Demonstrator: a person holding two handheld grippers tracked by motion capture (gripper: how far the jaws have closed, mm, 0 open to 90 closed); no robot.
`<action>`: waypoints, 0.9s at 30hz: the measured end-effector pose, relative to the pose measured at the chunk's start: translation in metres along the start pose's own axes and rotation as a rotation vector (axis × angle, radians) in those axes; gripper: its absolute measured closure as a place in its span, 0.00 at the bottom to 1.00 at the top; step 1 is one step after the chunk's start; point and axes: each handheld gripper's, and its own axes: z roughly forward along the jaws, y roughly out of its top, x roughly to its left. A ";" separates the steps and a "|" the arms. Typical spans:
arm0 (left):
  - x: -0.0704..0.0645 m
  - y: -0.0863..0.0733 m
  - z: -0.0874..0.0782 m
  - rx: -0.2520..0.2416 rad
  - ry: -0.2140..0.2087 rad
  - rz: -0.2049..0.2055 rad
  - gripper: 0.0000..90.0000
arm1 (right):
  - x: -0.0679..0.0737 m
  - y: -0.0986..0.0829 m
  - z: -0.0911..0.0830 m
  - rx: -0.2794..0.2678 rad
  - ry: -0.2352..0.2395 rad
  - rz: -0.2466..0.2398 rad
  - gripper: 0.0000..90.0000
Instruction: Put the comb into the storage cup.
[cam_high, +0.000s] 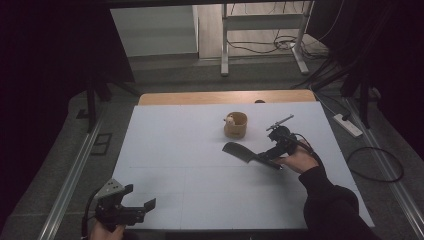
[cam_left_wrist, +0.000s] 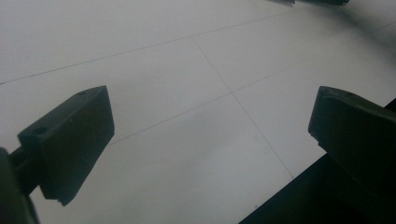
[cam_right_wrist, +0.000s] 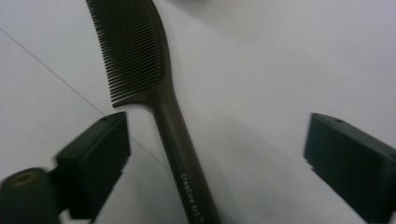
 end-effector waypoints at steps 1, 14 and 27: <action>0.000 0.000 0.000 0.000 -0.001 0.000 0.01 | 0.000 0.001 0.000 -0.002 -0.002 -0.004 0.16; 0.000 0.000 0.000 0.003 -0.003 0.003 0.02 | -0.004 0.012 0.004 0.017 0.024 -0.063 0.94; 0.000 0.000 0.001 0.006 -0.003 0.005 0.02 | -0.008 0.010 0.017 0.024 0.009 -0.090 1.00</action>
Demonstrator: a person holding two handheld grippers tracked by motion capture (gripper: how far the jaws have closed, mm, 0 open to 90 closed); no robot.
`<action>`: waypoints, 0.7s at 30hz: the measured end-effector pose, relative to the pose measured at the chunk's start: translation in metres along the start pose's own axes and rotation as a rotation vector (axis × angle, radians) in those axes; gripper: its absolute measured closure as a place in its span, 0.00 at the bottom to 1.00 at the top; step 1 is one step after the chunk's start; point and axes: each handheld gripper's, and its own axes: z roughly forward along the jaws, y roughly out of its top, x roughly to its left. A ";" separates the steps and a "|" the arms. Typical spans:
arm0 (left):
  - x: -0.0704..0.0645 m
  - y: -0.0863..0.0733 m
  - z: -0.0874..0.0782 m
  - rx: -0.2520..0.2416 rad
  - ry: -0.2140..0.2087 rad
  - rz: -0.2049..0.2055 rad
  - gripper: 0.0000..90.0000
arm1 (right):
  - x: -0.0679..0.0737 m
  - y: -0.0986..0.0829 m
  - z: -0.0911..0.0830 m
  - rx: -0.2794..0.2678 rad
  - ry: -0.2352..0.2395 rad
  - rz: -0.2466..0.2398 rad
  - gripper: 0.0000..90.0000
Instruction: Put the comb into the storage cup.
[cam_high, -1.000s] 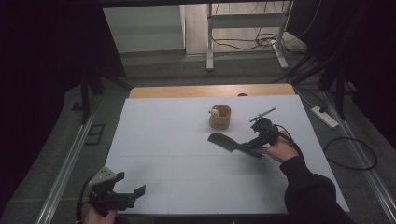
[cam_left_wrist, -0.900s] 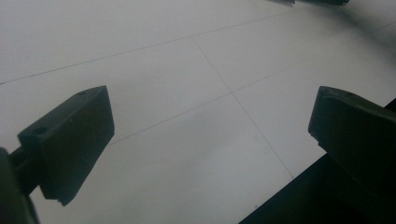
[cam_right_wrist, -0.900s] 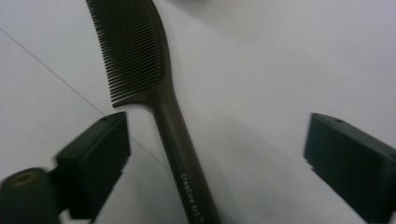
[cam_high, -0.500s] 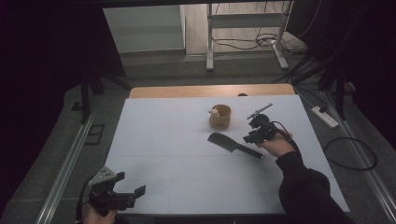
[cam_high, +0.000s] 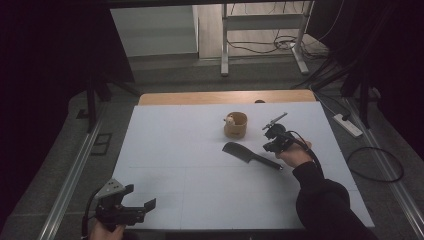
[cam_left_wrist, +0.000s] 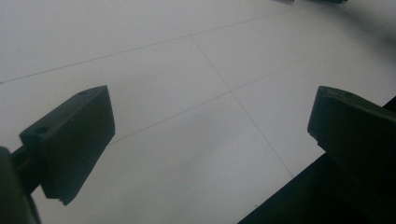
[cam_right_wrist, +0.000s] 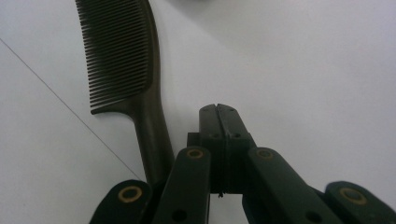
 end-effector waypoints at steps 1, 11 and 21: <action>0.000 0.000 0.000 0.002 0.001 0.002 0.02 | 0.000 0.000 0.001 0.000 0.006 0.003 1.00; -0.001 0.000 0.000 0.001 0.003 0.005 0.02 | 0.002 -0.007 0.017 0.041 0.011 -0.007 1.00; -0.001 0.000 0.000 0.000 0.001 0.005 0.02 | 0.008 -0.012 0.015 0.039 0.014 -0.028 1.00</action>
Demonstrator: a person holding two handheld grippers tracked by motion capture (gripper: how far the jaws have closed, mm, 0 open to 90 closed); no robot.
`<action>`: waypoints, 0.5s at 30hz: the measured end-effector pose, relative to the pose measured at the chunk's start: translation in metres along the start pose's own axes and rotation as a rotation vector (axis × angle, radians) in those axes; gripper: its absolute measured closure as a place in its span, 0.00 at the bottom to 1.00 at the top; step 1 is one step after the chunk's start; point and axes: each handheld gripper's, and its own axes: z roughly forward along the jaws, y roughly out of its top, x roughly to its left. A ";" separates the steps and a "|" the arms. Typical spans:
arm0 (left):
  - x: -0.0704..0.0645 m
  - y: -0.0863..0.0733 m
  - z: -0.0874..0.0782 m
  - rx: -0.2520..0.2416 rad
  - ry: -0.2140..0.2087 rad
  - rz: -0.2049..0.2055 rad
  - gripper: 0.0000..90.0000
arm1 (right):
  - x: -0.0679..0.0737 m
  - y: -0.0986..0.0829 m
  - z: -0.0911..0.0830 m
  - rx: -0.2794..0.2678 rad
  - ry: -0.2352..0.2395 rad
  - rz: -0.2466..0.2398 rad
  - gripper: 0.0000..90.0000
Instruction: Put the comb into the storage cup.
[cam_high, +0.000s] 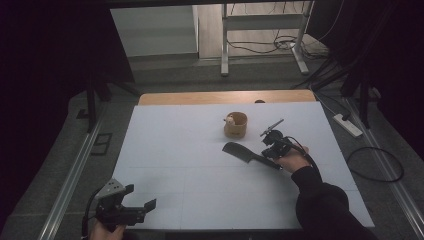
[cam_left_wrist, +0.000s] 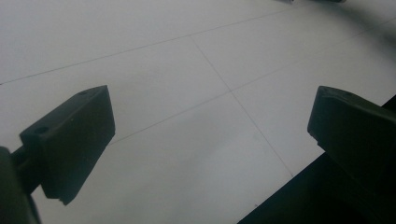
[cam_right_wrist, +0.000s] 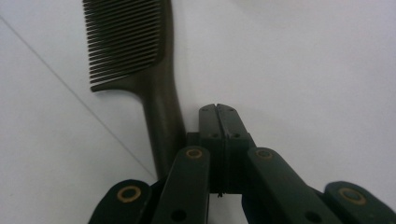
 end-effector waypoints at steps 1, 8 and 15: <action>0.000 0.000 0.000 0.000 0.000 0.000 0.02 | 0.001 -0.001 0.000 -0.001 0.004 -0.003 1.00; 0.000 0.000 0.000 0.001 0.000 0.002 0.02 | 0.007 -0.004 -0.002 0.006 0.012 -0.017 1.00; 0.000 0.000 0.000 0.002 0.000 0.003 0.02 | 0.013 -0.007 -0.004 0.011 0.027 -0.021 1.00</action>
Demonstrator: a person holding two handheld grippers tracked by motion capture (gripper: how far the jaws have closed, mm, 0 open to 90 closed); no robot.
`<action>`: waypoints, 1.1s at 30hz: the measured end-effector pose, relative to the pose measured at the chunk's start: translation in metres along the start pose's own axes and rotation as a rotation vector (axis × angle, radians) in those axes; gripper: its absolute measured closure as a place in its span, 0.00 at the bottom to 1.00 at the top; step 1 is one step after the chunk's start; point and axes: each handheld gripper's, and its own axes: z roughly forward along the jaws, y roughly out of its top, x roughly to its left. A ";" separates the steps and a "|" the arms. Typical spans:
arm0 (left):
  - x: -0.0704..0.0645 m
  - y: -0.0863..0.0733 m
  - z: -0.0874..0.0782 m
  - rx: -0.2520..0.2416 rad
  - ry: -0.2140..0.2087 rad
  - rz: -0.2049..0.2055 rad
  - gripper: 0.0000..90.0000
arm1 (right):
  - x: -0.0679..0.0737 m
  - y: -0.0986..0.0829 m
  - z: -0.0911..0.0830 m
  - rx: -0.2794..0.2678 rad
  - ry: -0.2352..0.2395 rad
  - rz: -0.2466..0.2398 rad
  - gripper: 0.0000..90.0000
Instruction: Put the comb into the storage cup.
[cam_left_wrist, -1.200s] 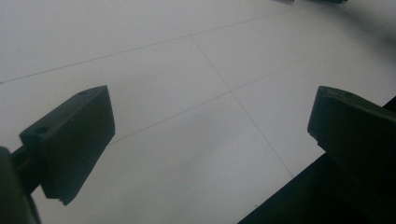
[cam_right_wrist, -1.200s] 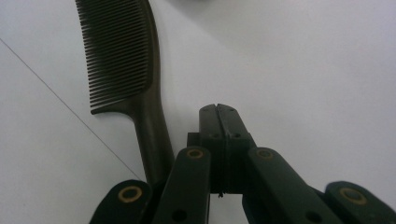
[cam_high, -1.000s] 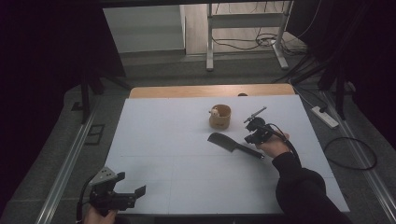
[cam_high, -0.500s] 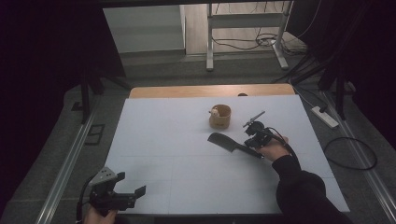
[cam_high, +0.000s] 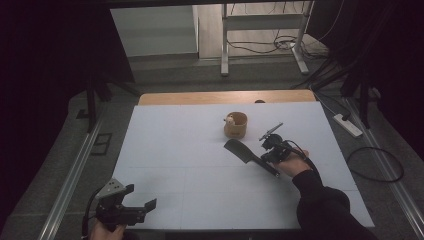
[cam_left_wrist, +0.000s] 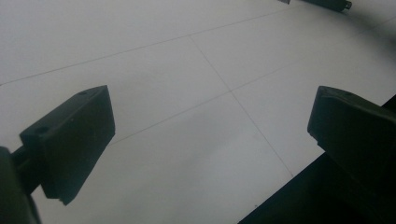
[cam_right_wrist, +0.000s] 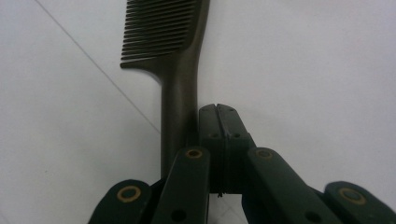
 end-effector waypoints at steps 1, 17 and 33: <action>0.000 0.000 0.000 0.000 0.000 0.000 0.02 | 0.002 -0.001 0.000 0.000 0.001 -0.003 1.00; 0.000 0.000 0.000 0.001 -0.001 0.001 0.02 | 0.006 -0.005 -0.007 -0.020 0.007 -0.001 0.99; 0.000 0.001 0.001 0.003 -0.001 0.001 0.02 | 0.010 -0.001 -0.028 -0.065 -0.013 0.034 0.55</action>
